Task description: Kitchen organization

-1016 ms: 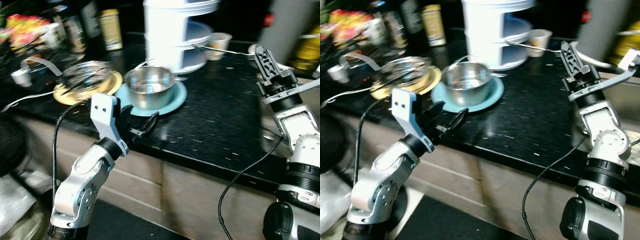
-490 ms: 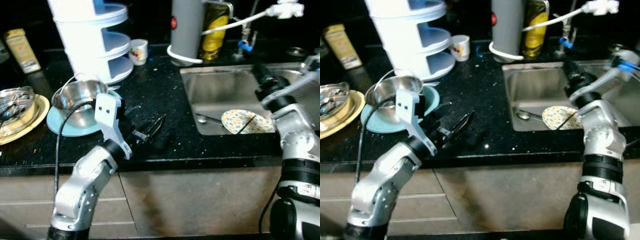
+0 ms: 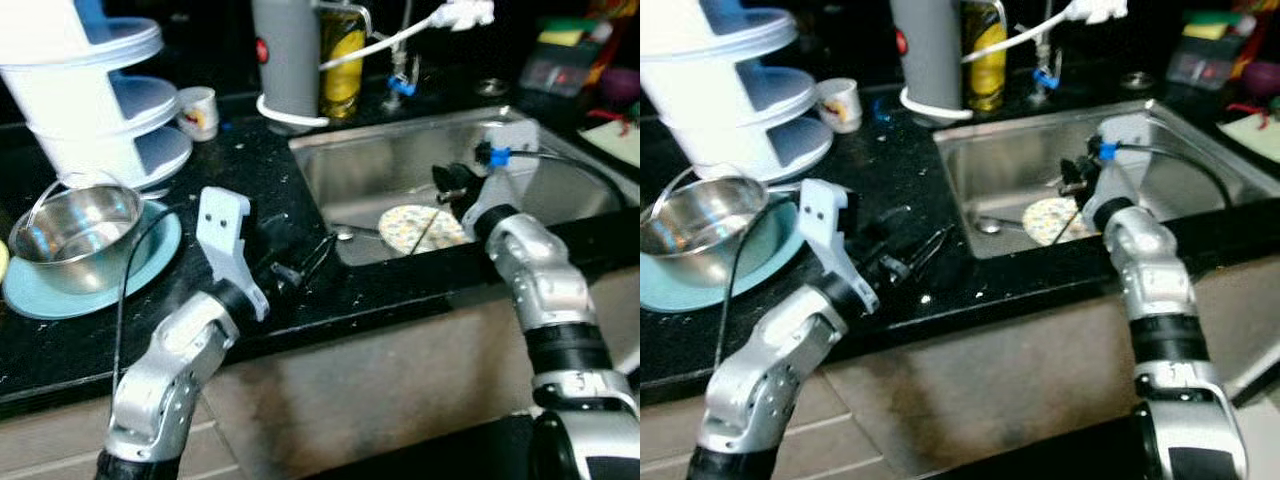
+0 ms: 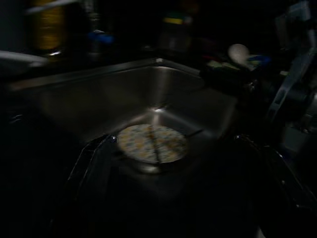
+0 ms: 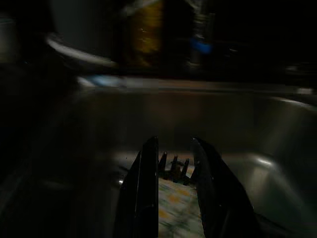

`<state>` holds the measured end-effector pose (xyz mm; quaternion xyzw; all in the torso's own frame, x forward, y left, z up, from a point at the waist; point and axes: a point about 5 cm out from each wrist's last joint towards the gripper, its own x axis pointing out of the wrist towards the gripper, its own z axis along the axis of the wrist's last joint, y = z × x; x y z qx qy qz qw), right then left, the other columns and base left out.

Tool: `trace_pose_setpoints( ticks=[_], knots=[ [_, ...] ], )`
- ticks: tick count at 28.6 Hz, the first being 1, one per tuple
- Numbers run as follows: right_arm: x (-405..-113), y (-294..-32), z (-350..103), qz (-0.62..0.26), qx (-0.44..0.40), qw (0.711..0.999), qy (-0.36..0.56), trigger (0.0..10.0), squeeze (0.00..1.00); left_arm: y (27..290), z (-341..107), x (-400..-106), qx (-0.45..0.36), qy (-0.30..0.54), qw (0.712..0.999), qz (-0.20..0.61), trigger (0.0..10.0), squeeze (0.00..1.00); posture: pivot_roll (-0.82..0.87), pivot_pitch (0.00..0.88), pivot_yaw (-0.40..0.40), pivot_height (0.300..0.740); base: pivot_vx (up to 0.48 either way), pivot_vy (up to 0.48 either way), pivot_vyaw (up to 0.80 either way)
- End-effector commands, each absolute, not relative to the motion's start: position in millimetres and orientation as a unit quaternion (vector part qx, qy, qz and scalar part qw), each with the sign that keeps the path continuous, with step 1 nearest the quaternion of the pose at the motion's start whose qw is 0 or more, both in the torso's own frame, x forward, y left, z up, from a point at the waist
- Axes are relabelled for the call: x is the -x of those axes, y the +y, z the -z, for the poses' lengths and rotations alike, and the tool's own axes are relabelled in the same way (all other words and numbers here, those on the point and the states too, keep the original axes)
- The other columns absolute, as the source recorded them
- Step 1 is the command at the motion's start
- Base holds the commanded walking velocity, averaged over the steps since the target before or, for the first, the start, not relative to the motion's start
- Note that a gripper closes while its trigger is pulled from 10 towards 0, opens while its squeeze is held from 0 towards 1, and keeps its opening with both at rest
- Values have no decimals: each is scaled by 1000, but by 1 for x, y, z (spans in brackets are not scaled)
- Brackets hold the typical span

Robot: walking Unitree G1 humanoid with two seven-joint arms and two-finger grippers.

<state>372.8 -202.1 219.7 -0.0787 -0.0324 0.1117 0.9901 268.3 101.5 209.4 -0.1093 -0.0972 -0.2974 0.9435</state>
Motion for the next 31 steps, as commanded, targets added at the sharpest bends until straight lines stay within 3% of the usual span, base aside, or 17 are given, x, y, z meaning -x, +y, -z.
trace_pose_setpoints(
  ticks=[1, 2, 3, 5, 6, 15, 20, 21, 25, 26, 31],
  knots=[
    [-374, -189, -221, -129, 97, 986, -33, 0, 0, 103, -210, -268, 106, -97, 945, 294, 10000, 0, 15, 0, 7, 740, 0, 0, -800],
    [-375, -183, -218, -134, 99, 986, -28, 3333, 0, 103, -210, -269, 106, -98, 946, 291, 10000, 0, 15, 0, 7, 740, 0, 0, 0],
    [-376, -175, -213, -136, 120, 983, -16, 9216, 0, 104, -210, -269, 105, -99, 947, 286, 10000, 0, 15, 0, 7, 740, 0, 0, 0],
    [-376, -170, -209, -137, 136, 981, -8, 9216, 0, 105, -210, -270, 104, -100, 948, 282, 10000, 0, 15, 0, 7, 740, 0, 0, 0],
    [-378, -167, -205, -130, 154, 979, 2, 10000, 0, 106, -210, -271, 102, -100, 950, 278, 10000, 0, 15, 0, 8, 740, 0, 0, 0],
    [-380, -129, -186, -169, 217, 961, 41, 10000, 0, 112, -211, -275, 93, -101, 957, 254, 10000, 0, 19, 0, 7, 740, 0, 0, 0],
    [-380, -125, -174, -165, 252, 951, 71, 10000, 0, 113, -211, -275, 92, -102, 958, 250, 10000, 0, 21, 0, 5, 740, 0, 0, 0],
    [-380, -125, -172, -162, 259, 949, 78, 10000, 118, 113, -211, -275, 91, -102, 959, 250, 10000, 0, 23, 0, 5, 740, 0, 0, 0],
    [-380, -126, -171, -160, 262, 948, 81, 10000, 118, 113, -211, -275, 91, -101, 959, 249, 10000, 0, 23, 0, 5, 740, 0, 0, 0],
    [-381, -126, -171, -158, 259, 949, 82, 10000, 1000, 113, -211, -275, 92, -101, 959, 249, 10000, 0, 24, 0, 5, 740, 0, 0, 0],
    [-383, -134, -185, -131, 171, 975, 45, 10000, 1000, 113, -210, -275, 88, -101, 960, 247, 10000, 0, 17, 0, 8, 740, 0, 0, 0]
  ],
)
